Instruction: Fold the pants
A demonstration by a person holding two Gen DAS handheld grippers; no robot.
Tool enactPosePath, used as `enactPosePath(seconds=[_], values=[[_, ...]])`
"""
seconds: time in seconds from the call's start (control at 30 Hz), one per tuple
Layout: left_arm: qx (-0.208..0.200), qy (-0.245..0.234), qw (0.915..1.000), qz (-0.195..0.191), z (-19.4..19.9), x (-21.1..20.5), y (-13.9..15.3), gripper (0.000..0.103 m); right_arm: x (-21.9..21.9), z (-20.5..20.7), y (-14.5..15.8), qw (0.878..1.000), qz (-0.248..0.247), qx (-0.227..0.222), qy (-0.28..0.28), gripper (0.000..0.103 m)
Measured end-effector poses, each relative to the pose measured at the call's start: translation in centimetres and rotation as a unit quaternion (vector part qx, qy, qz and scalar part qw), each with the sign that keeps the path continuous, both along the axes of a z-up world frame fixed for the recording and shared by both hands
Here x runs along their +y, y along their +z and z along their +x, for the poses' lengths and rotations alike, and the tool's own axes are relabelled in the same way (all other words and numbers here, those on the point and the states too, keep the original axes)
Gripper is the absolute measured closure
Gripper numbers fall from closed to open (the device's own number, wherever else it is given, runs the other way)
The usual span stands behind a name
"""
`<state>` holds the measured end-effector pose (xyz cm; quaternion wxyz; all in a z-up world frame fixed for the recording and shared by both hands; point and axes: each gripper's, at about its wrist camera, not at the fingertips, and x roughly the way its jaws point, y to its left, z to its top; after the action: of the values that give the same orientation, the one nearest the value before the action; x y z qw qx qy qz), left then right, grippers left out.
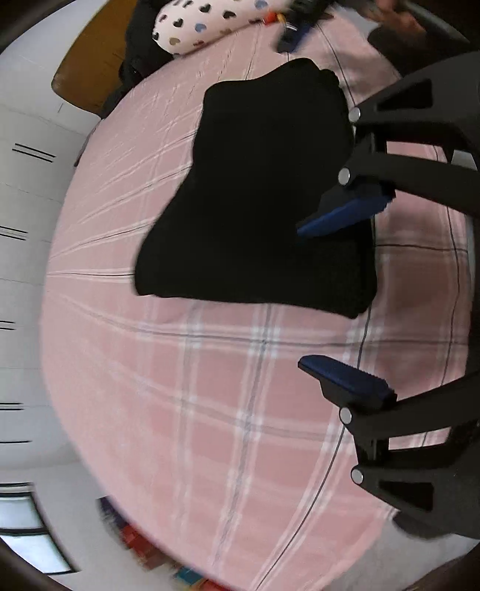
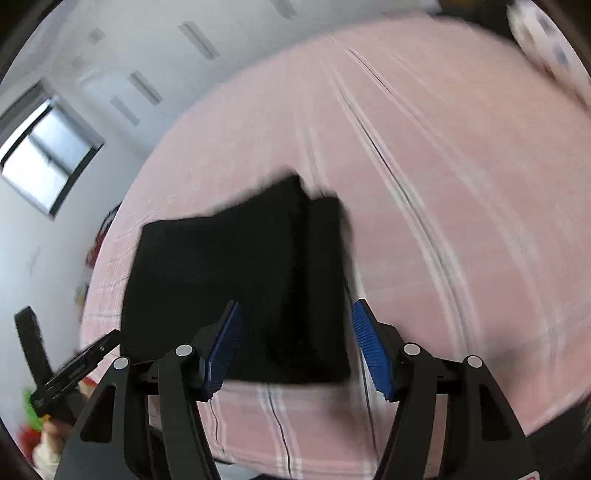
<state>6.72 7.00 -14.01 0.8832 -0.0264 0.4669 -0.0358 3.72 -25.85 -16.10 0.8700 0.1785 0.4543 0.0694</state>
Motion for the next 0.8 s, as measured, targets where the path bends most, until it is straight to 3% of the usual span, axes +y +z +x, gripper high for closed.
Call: enactPosePath(seconds=[0.1,0.2,0.3,0.37,0.5,0.57,0.6,0.67,0.7,0.77,0.8], values=[[-0.012,0.000,0.9992,0.038,-0.4,-1.3,1.6,0.026,1.2,3.6,-0.2,1.000,-0.025,0.000,0.010,0.037],[-0.023,-0.002,0.9967,0.077,-0.5,-2.3,2.5,0.023,1.7,5.9,-3.3,0.999,0.007,0.036,0.004,0.039],[-0.014,-0.006,0.9958,0.091,-0.5,-2.7,2.8,0.022,2.4,5.6,-3.4,0.999,-0.013,0.033,0.006,0.081],[-0.007,-0.005,0.9957,0.093,-0.6,-2.8,2.7,0.022,2.7,4.7,-0.8,1.000,0.004,-0.001,0.020,0.099],[-0.003,-0.006,0.9954,0.095,-0.5,-3.0,2.9,0.022,1.7,0.7,4.3,0.998,-0.023,-0.065,0.012,0.099],[-0.002,-0.005,0.9952,0.098,-0.5,-3.1,2.7,0.022,0.8,1.5,2.7,0.998,-0.030,-0.050,0.002,0.099],[-0.001,-0.004,0.9951,0.099,-0.4,-3.1,2.5,0.022,0.4,1.6,0.4,0.998,-0.052,-0.021,-0.003,0.098],[0.006,-0.003,0.9952,0.097,-0.5,-3.1,2.1,0.021,0.9,3.7,-4.0,0.997,-0.059,0.046,0.011,0.085],[0.009,-0.002,0.9952,0.097,-0.5,-3.0,1.9,0.021,0.7,3.4,-4.8,0.998,-0.042,0.053,0.007,0.084],[0.016,-0.002,0.9943,0.105,-0.5,-3.0,1.3,0.020,-0.2,1.7,-3.3,1.000,0.000,0.026,-0.014,0.078],[0.019,-0.001,0.9938,0.110,-0.5,-2.9,1.0,0.020,-0.1,1.2,-2.8,1.000,0.007,0.021,-0.018,0.069]])
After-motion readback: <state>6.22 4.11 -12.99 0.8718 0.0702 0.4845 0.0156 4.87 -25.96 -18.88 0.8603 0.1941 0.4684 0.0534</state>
